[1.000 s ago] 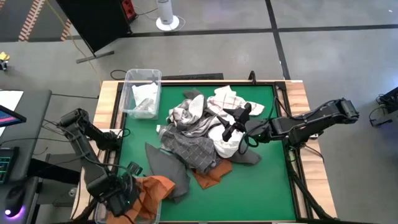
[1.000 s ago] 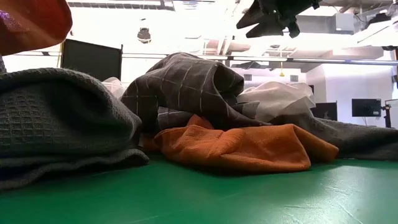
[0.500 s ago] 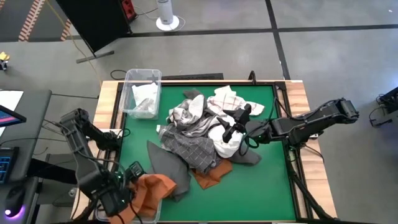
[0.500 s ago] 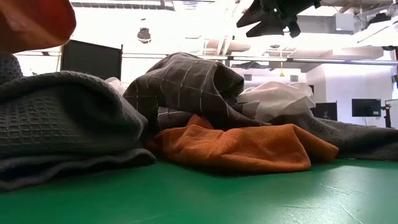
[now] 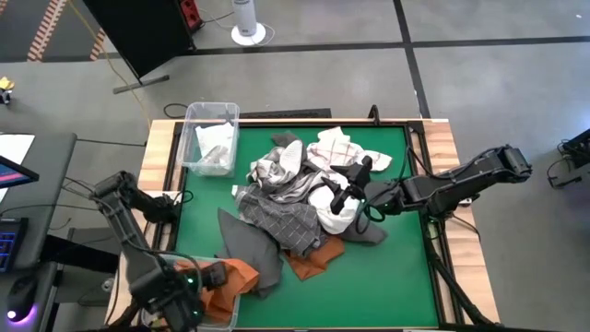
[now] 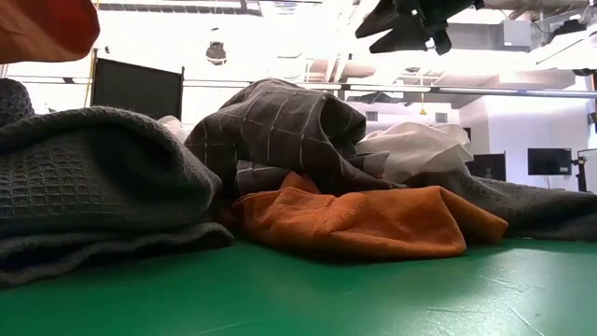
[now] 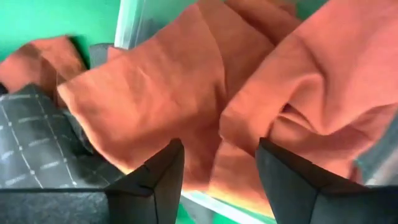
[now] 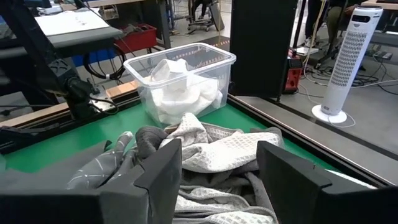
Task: Sort towels by color in basket
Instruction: Put the orange towel into the bottom transparent bin
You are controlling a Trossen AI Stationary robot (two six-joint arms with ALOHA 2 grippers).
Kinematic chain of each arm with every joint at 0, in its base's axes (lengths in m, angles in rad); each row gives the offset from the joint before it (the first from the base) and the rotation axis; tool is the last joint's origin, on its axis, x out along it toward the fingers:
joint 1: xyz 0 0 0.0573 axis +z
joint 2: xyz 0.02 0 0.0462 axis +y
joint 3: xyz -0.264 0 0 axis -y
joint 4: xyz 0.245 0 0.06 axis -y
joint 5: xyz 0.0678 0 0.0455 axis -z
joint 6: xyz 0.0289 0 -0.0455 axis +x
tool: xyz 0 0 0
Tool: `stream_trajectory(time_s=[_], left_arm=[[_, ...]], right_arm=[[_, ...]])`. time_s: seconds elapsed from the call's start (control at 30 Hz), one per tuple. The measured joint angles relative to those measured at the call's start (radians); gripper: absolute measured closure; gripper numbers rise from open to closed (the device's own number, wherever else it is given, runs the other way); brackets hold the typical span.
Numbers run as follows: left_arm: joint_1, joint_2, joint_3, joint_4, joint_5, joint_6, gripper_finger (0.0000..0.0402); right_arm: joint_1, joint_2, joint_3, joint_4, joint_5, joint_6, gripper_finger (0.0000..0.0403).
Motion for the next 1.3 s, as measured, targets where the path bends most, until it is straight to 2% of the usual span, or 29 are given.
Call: stream_trajectory(time_s=[0.27, 0.4, 0.57, 0.77, 1.3], left_arm=[[0.042, 0.013, -0.004, 0.051, 0.062, 0.053, 0.0239], [0.053, 0.013, -0.094, 0.112, 0.14, 0.052, 0.0252], [0.053, 0.01, -0.207, 0.117, 0.18, 0.076, 0.0262], [0.053, 0.01, -0.305, 0.242, 0.273, 0.094, 0.0264], [0.053, 0.001, -0.53, 0.544, 0.356, 0.104, 0.0265]], right_arm=[[0.019, 0.0, 0.0, 0.0, 0.0, 0.0, 0.0168], [0.029, 0.0, 0.0, 0.0, 0.0, 0.0, 0.0168], [0.04, 0.0, 0.0, 0.0, 0.0, 0.0, 0.0168], [0.04, 0.0, 0.0, 0.0, 0.001, 0.008, 0.0168], [0.032, 0.046, -0.001, 0.003, 0.002, 0.016, 0.0168]])
